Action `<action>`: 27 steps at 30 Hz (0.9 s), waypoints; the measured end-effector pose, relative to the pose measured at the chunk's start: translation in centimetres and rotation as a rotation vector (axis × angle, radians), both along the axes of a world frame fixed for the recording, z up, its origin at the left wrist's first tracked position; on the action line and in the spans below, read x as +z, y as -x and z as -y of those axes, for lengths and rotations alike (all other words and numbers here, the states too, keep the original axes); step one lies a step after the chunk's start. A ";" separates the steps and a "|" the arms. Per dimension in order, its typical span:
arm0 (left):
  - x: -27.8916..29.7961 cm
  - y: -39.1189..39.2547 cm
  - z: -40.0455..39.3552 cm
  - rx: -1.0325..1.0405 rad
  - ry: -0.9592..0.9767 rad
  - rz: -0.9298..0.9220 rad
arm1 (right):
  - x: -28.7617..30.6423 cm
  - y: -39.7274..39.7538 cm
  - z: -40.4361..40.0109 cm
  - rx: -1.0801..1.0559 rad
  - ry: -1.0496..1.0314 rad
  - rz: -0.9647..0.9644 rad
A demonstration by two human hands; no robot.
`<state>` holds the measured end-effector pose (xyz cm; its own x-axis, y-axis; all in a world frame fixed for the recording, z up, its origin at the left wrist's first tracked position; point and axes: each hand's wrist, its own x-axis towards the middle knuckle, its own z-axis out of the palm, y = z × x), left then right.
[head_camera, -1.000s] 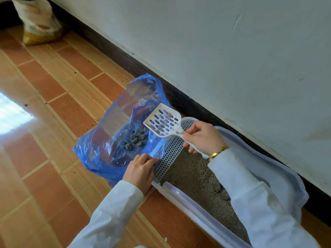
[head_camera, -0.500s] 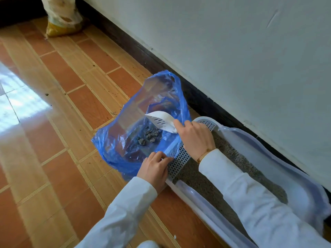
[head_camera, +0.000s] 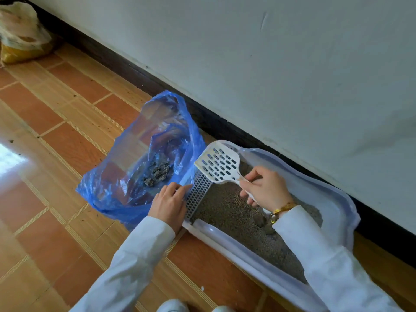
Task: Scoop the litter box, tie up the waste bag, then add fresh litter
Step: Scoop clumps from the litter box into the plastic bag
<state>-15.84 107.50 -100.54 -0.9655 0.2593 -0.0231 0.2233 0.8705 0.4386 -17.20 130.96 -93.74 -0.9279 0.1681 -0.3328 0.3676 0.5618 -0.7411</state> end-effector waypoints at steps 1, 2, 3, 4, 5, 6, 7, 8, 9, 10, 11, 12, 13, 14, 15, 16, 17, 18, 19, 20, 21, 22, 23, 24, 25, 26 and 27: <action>0.1 0.1 -0.3 -0.012 0.001 -0.012 | 0.2 -1.1 -1.4 -0.030 0.007 0.034; 0.2 0.2 -0.6 -0.022 0.004 -0.024 | 0.3 -2.3 -2.7 -0.055 0.000 0.064; 0.3 0.3 -0.9 -0.027 0.007 -0.032 | 0.4 -3.5 -4.1 -0.079 -0.021 0.092; 0.3 0.5 -1.2 -0.027 0.012 -0.033 | 0.6 -4.6 -5.5 -0.104 -0.059 0.122; 0.4 0.6 -1.5 -0.030 0.019 -0.032 | 0.8 -5.7 -6.8 -0.128 -0.110 0.156; 0.4 0.6 -1.8 -0.038 0.026 -0.033 | 1.0 -6.7 -7.9 -0.145 -0.164 0.196; 0.4 0.7 -2.1 -0.052 0.034 -0.032 | 1.2 -7.5 -8.9 -0.154 -0.219 0.239; 0.4 0.7 -2.4 -0.066 0.040 -0.032 | 1.5 -8.3 -9.8 -0.155 -0.272 0.284; 0.4 0.7 -2.7 -0.076 0.043 -0.032 | 1.7 -9.0 -10.5 -0.149 -0.327 0.329; 0.4 0.7 -2.9 -0.083 0.044 -0.033 | 2.0 -9.5 -11.0 -0.130 -0.394 0.374; 0.4 0.7 -3.2 -0.088 0.045 -0.033 | 2.2 -10.0 -11.4 -0.099 -0.473 0.417; 0.4 0.7 -3.3 -0.093 0.048 -0.034 | 2.3 -10.3 -11.6 -0.059 -0.549 0.456; 0.4 0.7 -3.5 -0.097 0.050 -0.037 | 2.3 -10.5 -11.7 -0.016 -0.609 0.490; 0.4 0.8 -3.7 -0.102 0.052 -0.040 | 2.3 -10.7 -11.7 0.020 -0.651 0.520; 0.4 0.8 -3.7 -0.104 0.055 -0.041 | 2.2 -10.6 -11.6 0.047 -0.681 0.542; 0.4 0.9 -3.8 -0.105 0.057 -0.041 | 2.2 -10.6 -11.5 0.060 -0.700 0.561; 0.4 0.9 -3.8 -0.105 0.059 -0.042 | 2.2 -10.4 -11.4 0.063 -0.709 0.580; 0.4 1.0 -3.8 -0.105 0.060 -0.041 | 2.2 -10.3 -11.2 0.059 -0.710 0.598; 0.4 1.0 -3.8 -0.104 0.058 -0.041 | 2.3 -10.2 -11.2 0.056 -0.708 0.612; 0.4 0.9 -3.8 -0.103 0.055 -0.041 | 2.4 -10.0 -11.2 0.058 -0.707 0.625; 0.4 0.9 -3.9 -0.103 0.055 -0.042 | 2.5 -9.9 -11.3 0.064 -0.705 0.640; 0.4 0.9 -3.9 -0.104 0.058 -0.046 | 2.5 -9.8 -11.3 0.068 -0.698 0.657; 0.4 0.9 -3.9 -0.105 0.061 -0.053 | 2.5 -9.7 -11.2 0.068 -0.677 0.671; 0.3 0.9 -3.9 -0.104 0.061 -0.060 | 2.2 -9.7 -11.0 0.060 -0.644 0.677; 0.2 0.9 -3.9 -0.101 0.059 -0.065 | 1.7 -9.6 -10.8 0.045 -0.602 0.670; 0.2 0.9 -3.9 -0.097 0.058 -0.067 | 1.1 -9.6 -10.6 0.024 -0.558 0.655; 0.1 0.8 -3.9 -0.096 0.058 -0.070 | 0.3 -9.5 -10.3 -0.002 -0.515 0.634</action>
